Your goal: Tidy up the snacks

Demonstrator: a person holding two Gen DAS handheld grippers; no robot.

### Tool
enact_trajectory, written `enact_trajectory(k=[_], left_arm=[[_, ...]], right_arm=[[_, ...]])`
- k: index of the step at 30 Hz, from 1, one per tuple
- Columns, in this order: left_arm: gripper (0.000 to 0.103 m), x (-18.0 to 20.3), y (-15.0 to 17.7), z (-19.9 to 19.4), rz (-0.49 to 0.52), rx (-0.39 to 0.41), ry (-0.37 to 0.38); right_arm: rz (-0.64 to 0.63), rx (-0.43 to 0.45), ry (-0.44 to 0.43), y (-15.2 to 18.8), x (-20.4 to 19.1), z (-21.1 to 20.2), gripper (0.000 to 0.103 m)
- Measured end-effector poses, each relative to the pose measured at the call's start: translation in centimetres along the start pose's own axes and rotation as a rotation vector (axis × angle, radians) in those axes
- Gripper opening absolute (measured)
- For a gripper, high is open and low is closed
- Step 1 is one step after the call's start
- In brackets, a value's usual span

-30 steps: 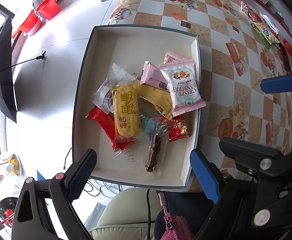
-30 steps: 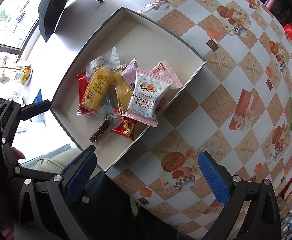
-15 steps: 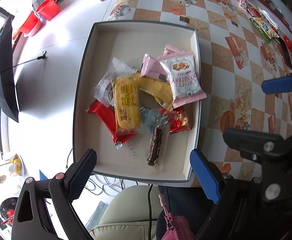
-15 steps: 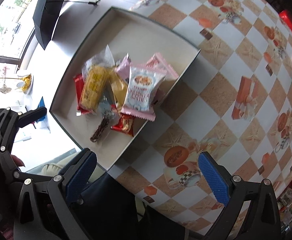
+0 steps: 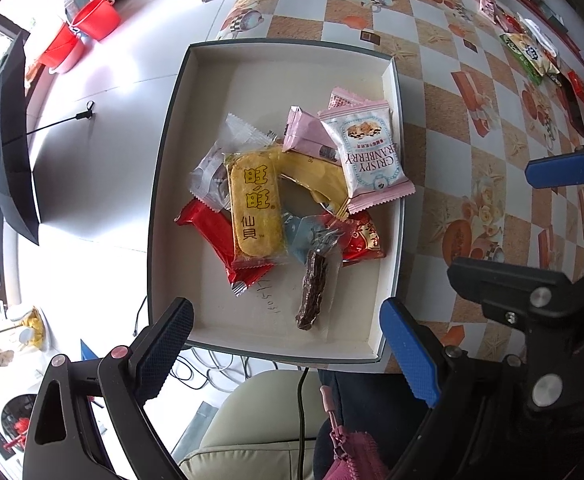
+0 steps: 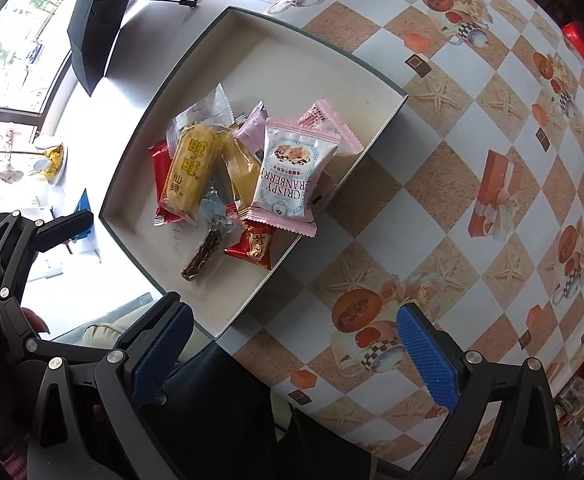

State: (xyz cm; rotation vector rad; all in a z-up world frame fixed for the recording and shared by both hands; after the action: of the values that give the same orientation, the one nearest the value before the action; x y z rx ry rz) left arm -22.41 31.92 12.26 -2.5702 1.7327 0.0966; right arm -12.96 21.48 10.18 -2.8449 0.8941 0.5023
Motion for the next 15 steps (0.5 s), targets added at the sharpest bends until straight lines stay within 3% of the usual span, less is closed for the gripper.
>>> enact_trajectory(k=[15], left_arm=[[0.096, 0.33, 0.15, -0.06, 0.021, 0.006, -0.007]], right_arm=[[0.008, 0.001, 0.002, 0.28, 0.09, -0.11, 0.102]])
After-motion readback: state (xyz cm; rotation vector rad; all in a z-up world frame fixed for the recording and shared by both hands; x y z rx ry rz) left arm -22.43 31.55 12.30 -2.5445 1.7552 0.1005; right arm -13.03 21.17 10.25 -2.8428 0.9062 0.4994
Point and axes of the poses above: each gripper's, at about its wrist camera, not at the fingertips, and z roughly the way its jaws point, x to its right, y to its underside, the point moved 1 cm from there along z, roughly the way its jaws point, and after that the axes turned 5 degrees about -z, right-handed, at the moved point
